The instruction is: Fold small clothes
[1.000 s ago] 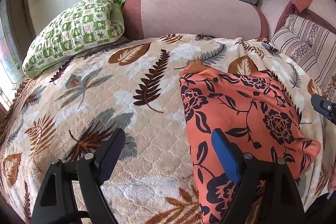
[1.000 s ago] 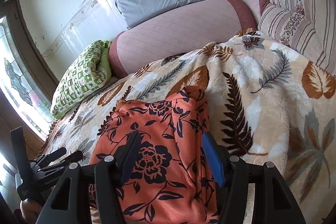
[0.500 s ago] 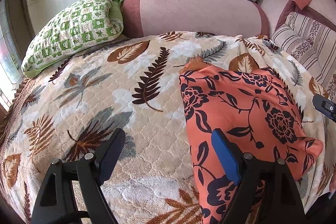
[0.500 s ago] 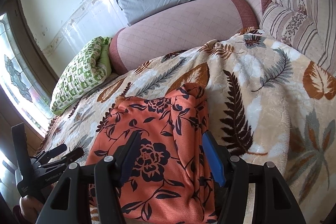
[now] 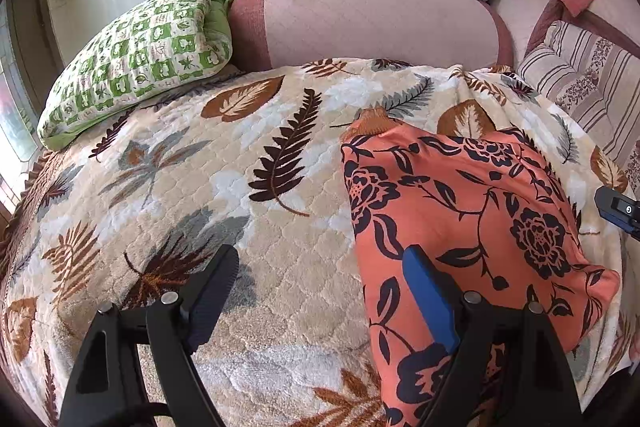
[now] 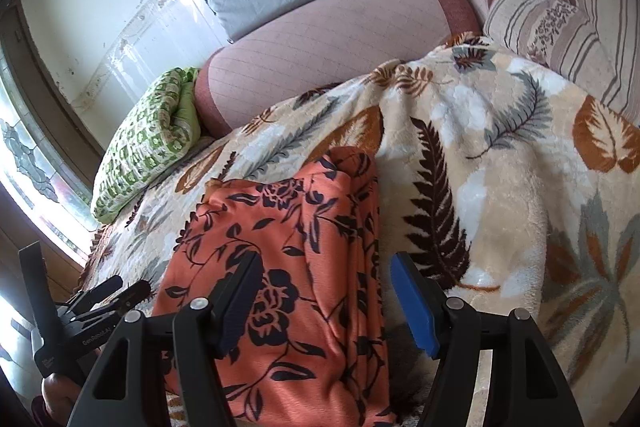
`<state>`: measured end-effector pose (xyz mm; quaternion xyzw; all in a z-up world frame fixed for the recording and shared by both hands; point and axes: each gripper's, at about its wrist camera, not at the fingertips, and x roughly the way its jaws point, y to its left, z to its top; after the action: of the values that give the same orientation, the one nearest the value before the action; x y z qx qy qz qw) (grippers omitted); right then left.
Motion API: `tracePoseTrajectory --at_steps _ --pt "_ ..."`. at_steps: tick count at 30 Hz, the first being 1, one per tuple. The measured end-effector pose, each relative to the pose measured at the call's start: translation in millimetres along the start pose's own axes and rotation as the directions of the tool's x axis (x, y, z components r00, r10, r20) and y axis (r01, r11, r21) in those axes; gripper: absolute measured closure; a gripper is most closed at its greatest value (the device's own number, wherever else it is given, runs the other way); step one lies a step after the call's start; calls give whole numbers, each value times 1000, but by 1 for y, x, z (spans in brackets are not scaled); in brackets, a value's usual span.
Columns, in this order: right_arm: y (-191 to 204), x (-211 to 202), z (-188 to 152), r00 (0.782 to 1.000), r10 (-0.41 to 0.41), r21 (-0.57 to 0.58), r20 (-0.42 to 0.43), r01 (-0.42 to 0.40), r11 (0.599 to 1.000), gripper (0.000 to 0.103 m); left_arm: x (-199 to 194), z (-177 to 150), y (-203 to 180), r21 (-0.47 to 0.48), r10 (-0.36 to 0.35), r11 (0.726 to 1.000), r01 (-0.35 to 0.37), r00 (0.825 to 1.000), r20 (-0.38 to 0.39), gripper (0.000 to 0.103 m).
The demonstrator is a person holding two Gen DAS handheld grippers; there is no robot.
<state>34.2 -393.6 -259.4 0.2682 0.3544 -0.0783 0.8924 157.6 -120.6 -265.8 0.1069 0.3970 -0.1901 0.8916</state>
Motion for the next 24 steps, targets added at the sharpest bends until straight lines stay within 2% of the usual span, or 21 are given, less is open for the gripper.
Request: tracePoseTrajectory --at_steps 7,16,19,21,23,24 --pt "-11 9 4 999 39 57 -30 -38 998 32 6 3 -4 18 -2 1000 3 1000 -5 19" --pt "-14 21 8 995 70 76 -66 -65 995 32 13 7 -5 32 -18 999 18 1000 -15 19" --pt "-18 31 8 986 123 108 -113 -111 988 30 18 11 1 32 -97 995 99 995 -38 19" --pt "-25 38 8 979 145 153 -144 -122 981 29 23 14 8 6 -173 985 174 983 -58 19" --pt "-30 42 8 975 152 179 -159 -123 976 28 30 15 14 -21 -252 968 252 965 -76 19" --pt "-31 44 8 973 159 185 -165 -127 975 28 33 16 14 -23 -273 962 272 959 -83 19"
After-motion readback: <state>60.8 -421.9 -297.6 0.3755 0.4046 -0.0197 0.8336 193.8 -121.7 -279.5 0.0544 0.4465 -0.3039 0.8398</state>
